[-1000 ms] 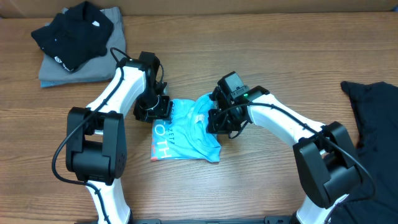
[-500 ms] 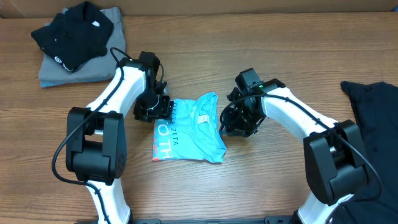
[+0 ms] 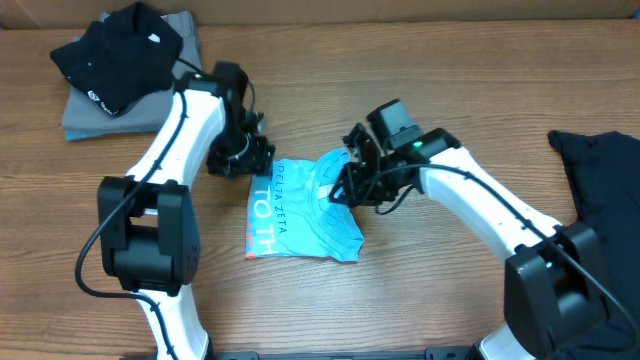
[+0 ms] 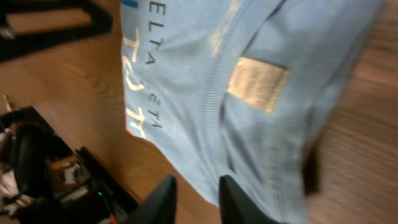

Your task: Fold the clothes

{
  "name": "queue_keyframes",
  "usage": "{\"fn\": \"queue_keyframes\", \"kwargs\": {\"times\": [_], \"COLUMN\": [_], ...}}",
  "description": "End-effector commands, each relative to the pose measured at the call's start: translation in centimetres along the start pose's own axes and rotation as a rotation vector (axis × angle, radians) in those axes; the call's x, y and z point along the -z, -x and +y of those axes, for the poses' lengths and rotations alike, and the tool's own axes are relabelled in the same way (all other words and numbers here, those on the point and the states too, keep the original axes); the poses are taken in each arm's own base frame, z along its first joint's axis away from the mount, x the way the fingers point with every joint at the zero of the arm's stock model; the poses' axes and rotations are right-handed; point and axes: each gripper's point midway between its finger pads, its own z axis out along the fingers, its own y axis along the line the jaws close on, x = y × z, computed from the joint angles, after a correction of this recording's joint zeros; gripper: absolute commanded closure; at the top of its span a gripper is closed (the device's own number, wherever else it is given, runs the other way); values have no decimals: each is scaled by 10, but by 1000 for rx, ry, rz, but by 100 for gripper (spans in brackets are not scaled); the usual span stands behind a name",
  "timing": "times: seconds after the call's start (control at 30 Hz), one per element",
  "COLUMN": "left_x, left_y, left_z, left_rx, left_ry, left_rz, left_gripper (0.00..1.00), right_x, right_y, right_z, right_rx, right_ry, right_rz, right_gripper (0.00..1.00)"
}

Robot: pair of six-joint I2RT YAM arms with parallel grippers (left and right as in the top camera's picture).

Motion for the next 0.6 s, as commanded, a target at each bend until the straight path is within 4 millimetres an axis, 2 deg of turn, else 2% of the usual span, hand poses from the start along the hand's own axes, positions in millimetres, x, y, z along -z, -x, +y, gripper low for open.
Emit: {"fn": "queue_keyframes", "kwargs": {"times": [0.0,0.1,0.13,0.2,0.4,0.57], "left_x": [10,8,8,6,-3,-15], "left_y": [19,27,28,30,28,22], "left_z": [6,6,5,1,-1,1], "left_rx": [-9,-17,-30,-74,-79,-75], "left_ry": [-15,-26,-34,-49,-64,-64], "left_rz": [-74,-106,-111,-120,-116,-100], "left_gripper": [18,16,19,31,36,35], "right_x": [-15,-31,-36,-44,-64,-65], "right_y": [2,-3,-5,-6,-8,-18], "right_z": [0,-4,-5,-7,-10,4], "right_rx": [-59,-91,-102,-101,-96,-91], "right_ry": [-45,-58,-63,-64,-56,11], "right_rz": [5,43,55,68,97,145], "right_gripper": [66,66,66,65,64,87]}}
